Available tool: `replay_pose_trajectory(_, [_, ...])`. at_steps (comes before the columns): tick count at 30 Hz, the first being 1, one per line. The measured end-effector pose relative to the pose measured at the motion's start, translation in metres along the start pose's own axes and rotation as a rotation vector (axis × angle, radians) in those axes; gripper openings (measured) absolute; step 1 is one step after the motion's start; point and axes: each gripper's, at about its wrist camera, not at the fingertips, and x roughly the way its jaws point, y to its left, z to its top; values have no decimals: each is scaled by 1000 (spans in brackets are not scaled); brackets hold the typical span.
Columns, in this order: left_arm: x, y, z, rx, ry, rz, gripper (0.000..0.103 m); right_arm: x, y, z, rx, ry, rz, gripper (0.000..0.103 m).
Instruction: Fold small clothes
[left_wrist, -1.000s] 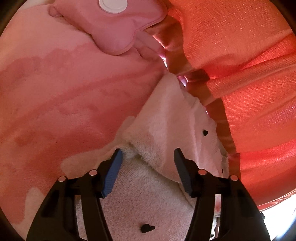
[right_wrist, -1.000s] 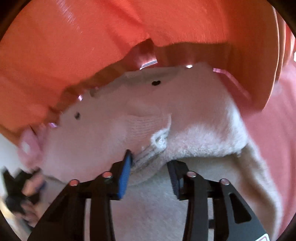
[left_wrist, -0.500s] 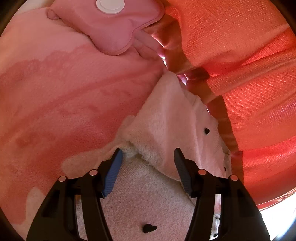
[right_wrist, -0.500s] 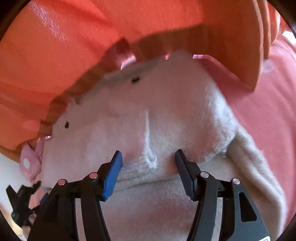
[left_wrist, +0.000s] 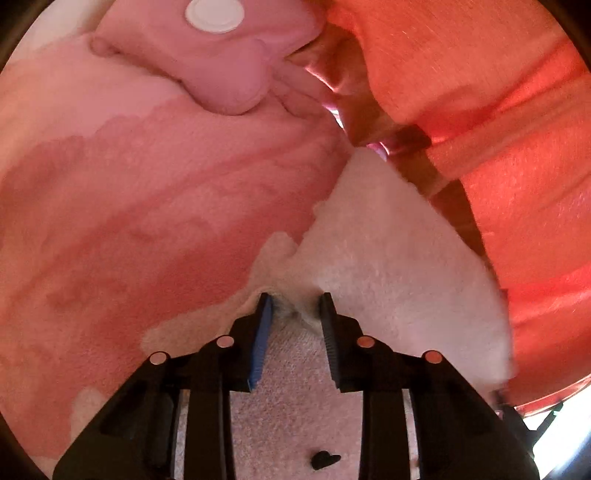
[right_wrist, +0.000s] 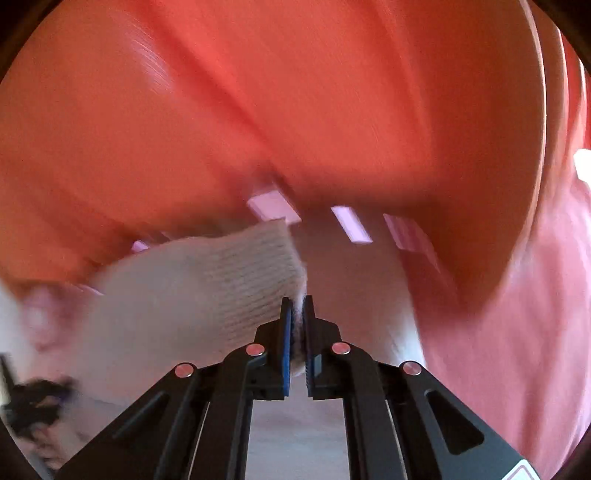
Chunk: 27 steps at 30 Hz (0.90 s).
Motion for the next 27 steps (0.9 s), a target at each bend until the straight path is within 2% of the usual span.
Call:
replay_pose_trajectory(1, [0, -2, -1, 11, -4, 10, 27, -1, -3, 2, 31, -4, 41, 5])
replay_pose_trajectory(3, [0, -4, -1, 25, -9, 22, 27, -33, 11, 16, -9, -110, 114, 5])
replay_pose_trajectory(5, [0, -5, -3, 36, -15, 31, 27, -54, 22, 22, -60, -178, 135, 5])
replay_pose_trajectory(7, [0, -7, -4, 48, -18, 37, 27, -40, 16, 19, -77, -149, 87, 5])
replay_pose_trajectory(9, [-1, -7, -5, 51, -18, 36, 27, 11, -9, 6, -28, 4, -12, 5])
replay_pose_trajectory(10, [-1, -7, -5, 50, -17, 35, 27, 21, -17, 3, -4, 20, -1, 4])
replay_pose_trajectory(12, [1, -9, -4, 49, -15, 34, 27, 6, -13, 14, -13, 6, 3, 4])
replay_pose_trajectory(15, [0, -9, -3, 43, -9, 29, 27, -35, -4, 28, -17, -63, -11, 5])
replay_pose_trajectory(17, [-5, -10, -4, 37, 3, 21, 30, -73, -6, 31, -3, -58, 0, 17])
replay_pose_trajectory(18, [-11, -10, -7, 31, 19, 12, 37, -89, -9, 29, 8, -61, 11, 20])
replay_pose_trajectory(19, [-20, -7, -12, 25, 37, 7, 41, -102, -12, 26, 16, -61, 13, 33])
replay_pose_trajectory(20, [-26, -6, -16, 24, 43, 6, 47, -117, -16, 19, 29, -38, 3, 50])
replay_pose_trajectory(22, [-51, 2, -32, 46, 68, 31, 58, -148, -26, -19, 19, 6, 45, 66])
replay_pose_trajectory(24, [-76, 11, -49, 76, 90, 35, 76, -162, -34, -58, -26, 69, 11, 68])
replay_pose_trajectory(27, [-112, 33, -87, 159, 94, 44, 88, -168, -55, -121, -76, 189, -98, 68])
